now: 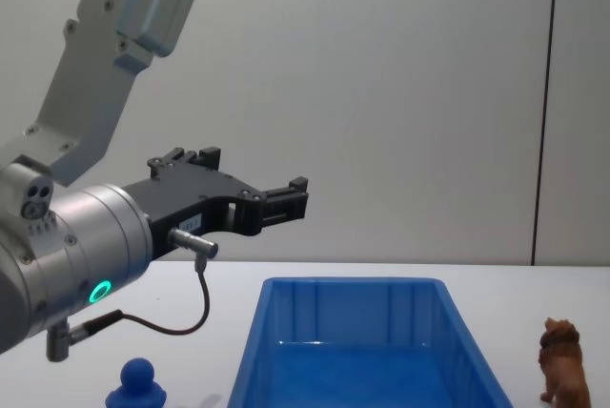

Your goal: Pick up the two dolls from the table and place them into the box.

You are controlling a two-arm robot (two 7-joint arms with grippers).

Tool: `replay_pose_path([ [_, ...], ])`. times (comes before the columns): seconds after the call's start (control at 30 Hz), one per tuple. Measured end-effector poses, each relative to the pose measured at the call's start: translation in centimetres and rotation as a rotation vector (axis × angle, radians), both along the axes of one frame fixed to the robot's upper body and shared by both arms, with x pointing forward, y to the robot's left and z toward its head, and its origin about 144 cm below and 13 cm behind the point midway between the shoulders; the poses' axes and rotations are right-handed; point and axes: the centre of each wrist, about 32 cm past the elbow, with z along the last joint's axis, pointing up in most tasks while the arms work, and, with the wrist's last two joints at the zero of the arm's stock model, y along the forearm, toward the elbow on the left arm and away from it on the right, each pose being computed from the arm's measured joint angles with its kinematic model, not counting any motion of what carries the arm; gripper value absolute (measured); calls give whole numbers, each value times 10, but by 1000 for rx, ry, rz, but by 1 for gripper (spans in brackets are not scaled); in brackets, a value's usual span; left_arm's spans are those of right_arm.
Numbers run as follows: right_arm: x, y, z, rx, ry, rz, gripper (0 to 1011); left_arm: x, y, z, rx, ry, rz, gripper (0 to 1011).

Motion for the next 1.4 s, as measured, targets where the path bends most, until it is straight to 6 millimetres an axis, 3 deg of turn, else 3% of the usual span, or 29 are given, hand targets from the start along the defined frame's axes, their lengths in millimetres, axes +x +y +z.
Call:
replay_pose_path([
  [0.7,-6,-5,-16,-65,92,-43,1001,0,0,0,0,0,0,1001],
  [1.4,6,3,-30,-54,208,-83,1001,0,0,0,0,0,0,1001],
])
